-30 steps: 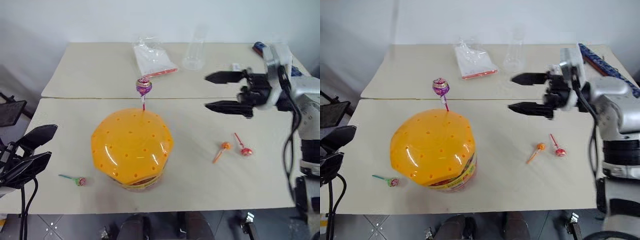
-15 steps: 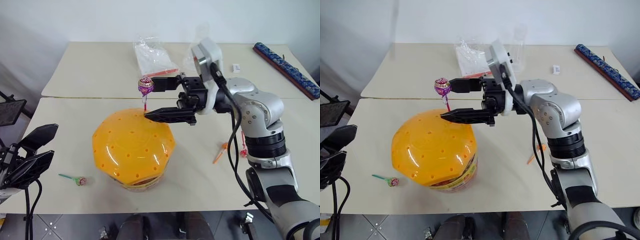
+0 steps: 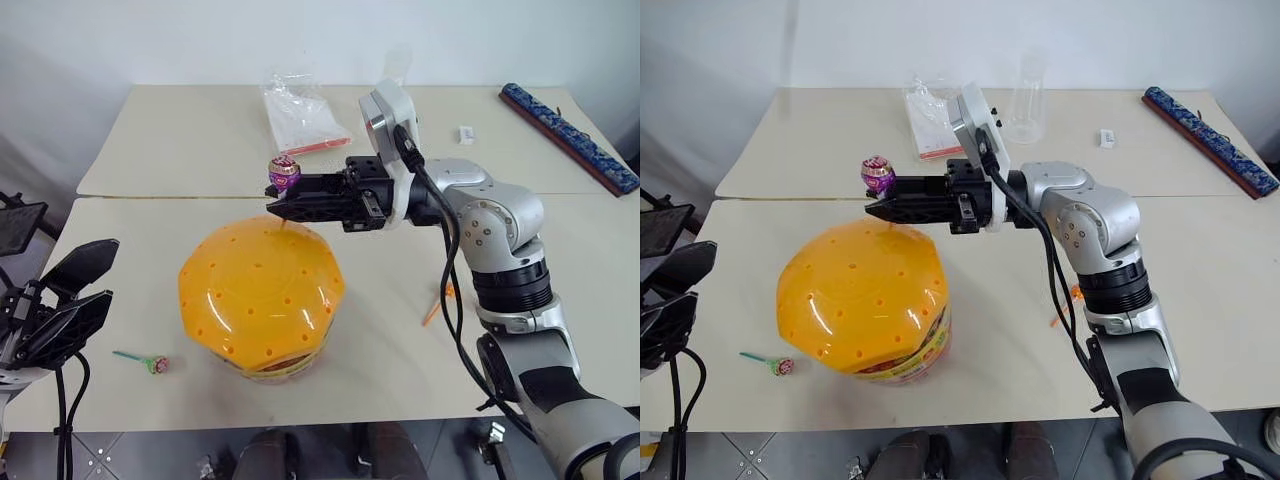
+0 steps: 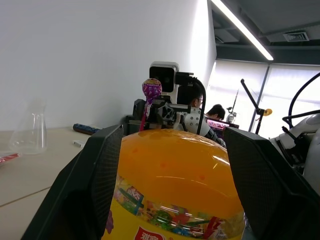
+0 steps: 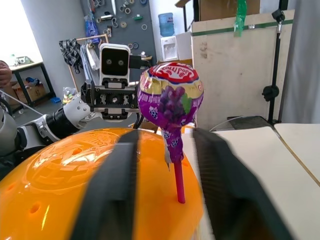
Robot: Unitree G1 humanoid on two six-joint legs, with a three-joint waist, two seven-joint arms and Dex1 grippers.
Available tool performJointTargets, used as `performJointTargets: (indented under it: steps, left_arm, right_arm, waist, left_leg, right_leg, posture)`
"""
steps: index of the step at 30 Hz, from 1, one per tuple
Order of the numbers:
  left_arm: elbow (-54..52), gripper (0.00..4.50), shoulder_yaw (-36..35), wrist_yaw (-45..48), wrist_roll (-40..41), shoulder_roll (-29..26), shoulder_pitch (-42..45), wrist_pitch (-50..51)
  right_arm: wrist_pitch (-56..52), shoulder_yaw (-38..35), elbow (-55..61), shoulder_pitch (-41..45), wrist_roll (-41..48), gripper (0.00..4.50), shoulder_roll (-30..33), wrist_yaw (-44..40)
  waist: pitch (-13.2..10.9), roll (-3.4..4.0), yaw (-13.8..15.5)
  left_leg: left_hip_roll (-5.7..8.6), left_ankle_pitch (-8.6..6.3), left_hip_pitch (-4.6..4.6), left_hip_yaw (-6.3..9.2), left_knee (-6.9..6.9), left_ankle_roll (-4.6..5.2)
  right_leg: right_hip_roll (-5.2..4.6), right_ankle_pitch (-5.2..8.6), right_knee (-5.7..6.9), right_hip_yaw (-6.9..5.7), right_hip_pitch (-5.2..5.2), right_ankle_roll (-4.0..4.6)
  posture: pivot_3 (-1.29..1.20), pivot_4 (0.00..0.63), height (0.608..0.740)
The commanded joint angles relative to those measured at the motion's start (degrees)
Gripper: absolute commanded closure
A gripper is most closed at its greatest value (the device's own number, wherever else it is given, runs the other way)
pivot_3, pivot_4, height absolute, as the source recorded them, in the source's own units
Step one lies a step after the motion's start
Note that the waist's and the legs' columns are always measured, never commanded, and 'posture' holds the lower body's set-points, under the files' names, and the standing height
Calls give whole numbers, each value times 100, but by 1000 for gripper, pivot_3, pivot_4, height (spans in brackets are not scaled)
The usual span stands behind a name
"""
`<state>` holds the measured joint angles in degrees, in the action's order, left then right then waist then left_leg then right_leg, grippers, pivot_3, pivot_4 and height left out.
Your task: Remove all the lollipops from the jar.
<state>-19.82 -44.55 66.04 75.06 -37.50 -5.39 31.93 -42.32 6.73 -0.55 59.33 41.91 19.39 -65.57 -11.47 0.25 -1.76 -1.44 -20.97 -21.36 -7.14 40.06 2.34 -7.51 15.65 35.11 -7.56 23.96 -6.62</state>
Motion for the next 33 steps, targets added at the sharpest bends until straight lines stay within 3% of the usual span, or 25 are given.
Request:
performJointTargets:
  steps: [1, 6, 10, 13, 17, 20, 24, 29, 33]
  left_arm:
    - [-103, 1102, -5, 16, 89, -20, 103, -105]
    - [-78, 1102, 135, 12, 133, -95, 357, -50]
    - [-186, 1102, 174, -24, 249, -168, 503, 33]
    - [-283, 1102, 219, -38, 319, -243, 546, 93]
    - [-327, 1102, 253, -16, 357, -354, 561, 187]
    - [-224, 1102, 275, 104, 283, -471, 554, 236]
    - [-99, 1102, 316, 194, 305, -615, 714, 298]
    - [-35, 1102, 364, 171, 304, -703, 909, 335]
    - [103, 1102, 302, 98, 338, -815, 914, 474]
  right_arm:
    - [248, -259, -6, 215, 82, 4467, -75, -94]
    - [46, -1162, -387, 517, 853, 4467, -44, -57]
    - [-388, -1742, -767, 840, 1020, 4467, 870, -84]
    - [-293, -1294, -1022, 610, 131, 4467, 2178, -553]
    - [944, -358, -1502, -329, -1598, 4467, 3974, -1403]
    - [1577, -53, -1916, -910, -2351, 4467, 4620, -1609]
    - [2292, 165, -2316, -1809, -3212, 4467, 4864, -1230]
    - [2371, -63, -2950, -2313, -3484, 4467, 4434, -502]
    - [2577, -170, -3057, -2713, -3367, 3507, 4469, -813]
  waist:
    - [0, 0, 5]
    - [0, 0, 6]
    - [1, -3, 40]
    - [4, -8, 38]
    - [6, -12, 31]
    - [0, -2, 8]
    - [-1, -1, -24]
    - [-1, 0, -20]
    - [-1, -1, 16]
  left_leg:
    - [0, 0, 0, 0, 0, 0]
    - [0, 0, -1, 0, 0, 0]
    - [3, 0, -8, 7, 2, 1]
    - [6, -5, -8, 13, -3, 6]
    - [5, -14, -10, 5, -10, 9]
    - [1, -16, -10, -22, -11, 9]
    - [-19, -12, 18, -65, -5, 2]
    - [-21, -3, 32, -91, 3, -4]
    - [-17, -3, 14, -113, -1, -4]
  right_leg:
    - [0, 0, 0, 0, 0, 0]
    - [1, 0, 0, -1, 0, 0]
    - [-2, 0, -2, -3, 1, 0]
    - [-5, 0, -6, -1, 0, 0]
    - [-3, 0, -25, -4, 0, -1]
    - [-3, 2, -38, -2, 3, -5]
    - [12, 4, -21, 26, 5, 1]
    - [11, 5, -8, 61, 8, 11]
    - [9, 5, 26, 88, 57, 10]
  posture:
    - [0, 150, 740]
    - [0, 150, 740]
    - [0, 150, 740]
    - [0, 150, 740]
    - [0, 150, 740]
    - [0, 150, 740]
    - [0, 150, 740]
    - [0, 150, 740]
    - [0, 150, 740]
